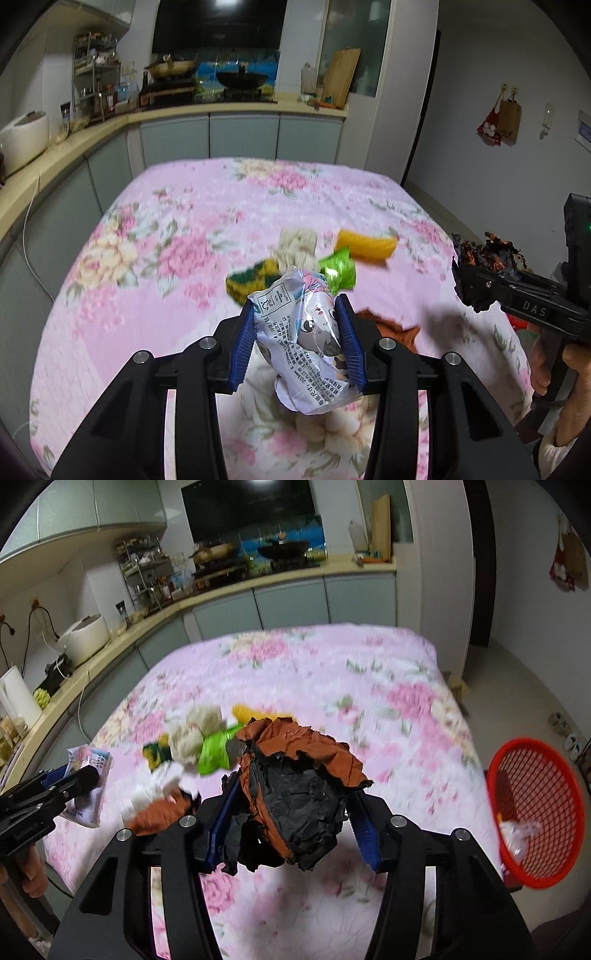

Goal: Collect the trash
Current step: 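Lift both held items and carry them over the red basket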

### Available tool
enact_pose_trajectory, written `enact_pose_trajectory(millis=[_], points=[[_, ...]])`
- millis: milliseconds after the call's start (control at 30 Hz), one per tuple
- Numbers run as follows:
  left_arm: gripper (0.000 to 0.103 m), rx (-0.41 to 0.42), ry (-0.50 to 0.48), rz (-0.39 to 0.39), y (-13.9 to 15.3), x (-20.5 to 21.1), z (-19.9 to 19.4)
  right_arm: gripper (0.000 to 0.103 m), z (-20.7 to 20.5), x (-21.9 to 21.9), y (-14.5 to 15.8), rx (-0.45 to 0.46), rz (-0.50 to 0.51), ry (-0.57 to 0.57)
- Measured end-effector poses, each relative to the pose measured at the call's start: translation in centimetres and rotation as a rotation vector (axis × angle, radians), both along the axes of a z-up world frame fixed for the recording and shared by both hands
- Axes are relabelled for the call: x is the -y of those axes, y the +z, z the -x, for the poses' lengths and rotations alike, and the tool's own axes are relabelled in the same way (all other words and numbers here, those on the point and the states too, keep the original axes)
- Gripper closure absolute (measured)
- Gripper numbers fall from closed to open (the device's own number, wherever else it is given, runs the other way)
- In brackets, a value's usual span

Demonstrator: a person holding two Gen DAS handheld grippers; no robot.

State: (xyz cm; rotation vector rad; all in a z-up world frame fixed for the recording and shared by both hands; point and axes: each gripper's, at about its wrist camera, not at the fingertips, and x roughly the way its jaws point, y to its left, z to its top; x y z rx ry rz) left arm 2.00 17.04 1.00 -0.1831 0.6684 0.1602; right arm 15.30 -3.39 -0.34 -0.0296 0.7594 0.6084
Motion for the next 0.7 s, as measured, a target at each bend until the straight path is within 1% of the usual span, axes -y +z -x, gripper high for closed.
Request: enact_pose_trajectory(millis=[267, 700], points=[[0.062, 0.058, -0.010, -0.019, 2.2, 0.2, -1.4, 0.050, -0.5, 0.0, 2.8, 0.062, -0.027, -0.006], [0.062, 0.126, -0.021, -0.040, 4.7, 0.6, -3.3, 0.050, -1.1, 1.2, 4.9, 0.105, -0.049, -0.052]])
